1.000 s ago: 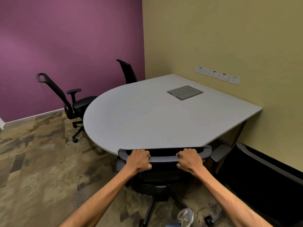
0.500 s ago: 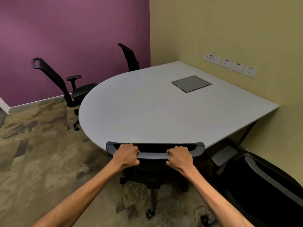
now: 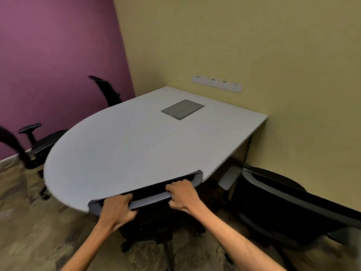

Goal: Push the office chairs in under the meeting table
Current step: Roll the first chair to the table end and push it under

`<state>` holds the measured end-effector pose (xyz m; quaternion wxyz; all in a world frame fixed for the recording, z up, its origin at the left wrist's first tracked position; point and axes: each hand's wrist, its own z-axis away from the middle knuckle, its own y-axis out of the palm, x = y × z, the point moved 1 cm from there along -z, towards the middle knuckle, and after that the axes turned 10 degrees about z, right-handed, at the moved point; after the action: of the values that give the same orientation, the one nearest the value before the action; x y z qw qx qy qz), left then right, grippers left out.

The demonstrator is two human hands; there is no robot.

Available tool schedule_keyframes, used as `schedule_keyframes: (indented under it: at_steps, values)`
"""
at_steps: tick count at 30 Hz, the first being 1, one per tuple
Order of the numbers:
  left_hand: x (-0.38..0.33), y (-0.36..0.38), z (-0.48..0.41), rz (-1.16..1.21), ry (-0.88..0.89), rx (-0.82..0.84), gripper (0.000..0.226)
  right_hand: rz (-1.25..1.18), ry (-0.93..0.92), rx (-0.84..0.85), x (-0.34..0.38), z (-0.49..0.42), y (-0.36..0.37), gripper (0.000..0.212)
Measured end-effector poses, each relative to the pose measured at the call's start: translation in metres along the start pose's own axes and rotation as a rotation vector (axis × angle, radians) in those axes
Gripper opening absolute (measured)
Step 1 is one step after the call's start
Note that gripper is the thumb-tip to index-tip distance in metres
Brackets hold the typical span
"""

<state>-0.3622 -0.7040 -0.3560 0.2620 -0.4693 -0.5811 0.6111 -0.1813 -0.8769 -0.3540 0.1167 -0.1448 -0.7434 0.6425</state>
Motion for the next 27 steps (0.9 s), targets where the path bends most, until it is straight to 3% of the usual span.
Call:
schedule_keyframes:
  at_steps: [2,5,9,14,20,27]
  values:
    - [-0.016,0.008,0.004,0.015,0.074,-0.113,0.048,-0.006,0.014,-0.095,-0.018,0.02,-0.004,0.036]
    - [-0.068,0.027,0.003,0.096,0.186,-0.142,0.07,-0.024,0.171,-0.241,-0.059,0.066,-0.018,0.056]
    - [-0.168,0.043,-0.015,0.23,0.407,-0.133,0.081,0.075,0.451,-0.266,-0.119,0.156,-0.042,0.057]
    - [-0.319,0.067,-0.076,0.343,0.676,-0.007,0.075,0.226,0.811,-0.256,-0.22,0.276,-0.072,0.052]
    - [-0.377,0.098,-0.1,0.311,0.771,0.099,0.069,0.214,0.907,-0.114,-0.25,0.325,-0.061,0.053]
    - [-0.412,0.151,-0.155,0.063,0.829,0.466,0.055,0.157,0.964,0.232,-0.297,0.338,-0.028,0.044]
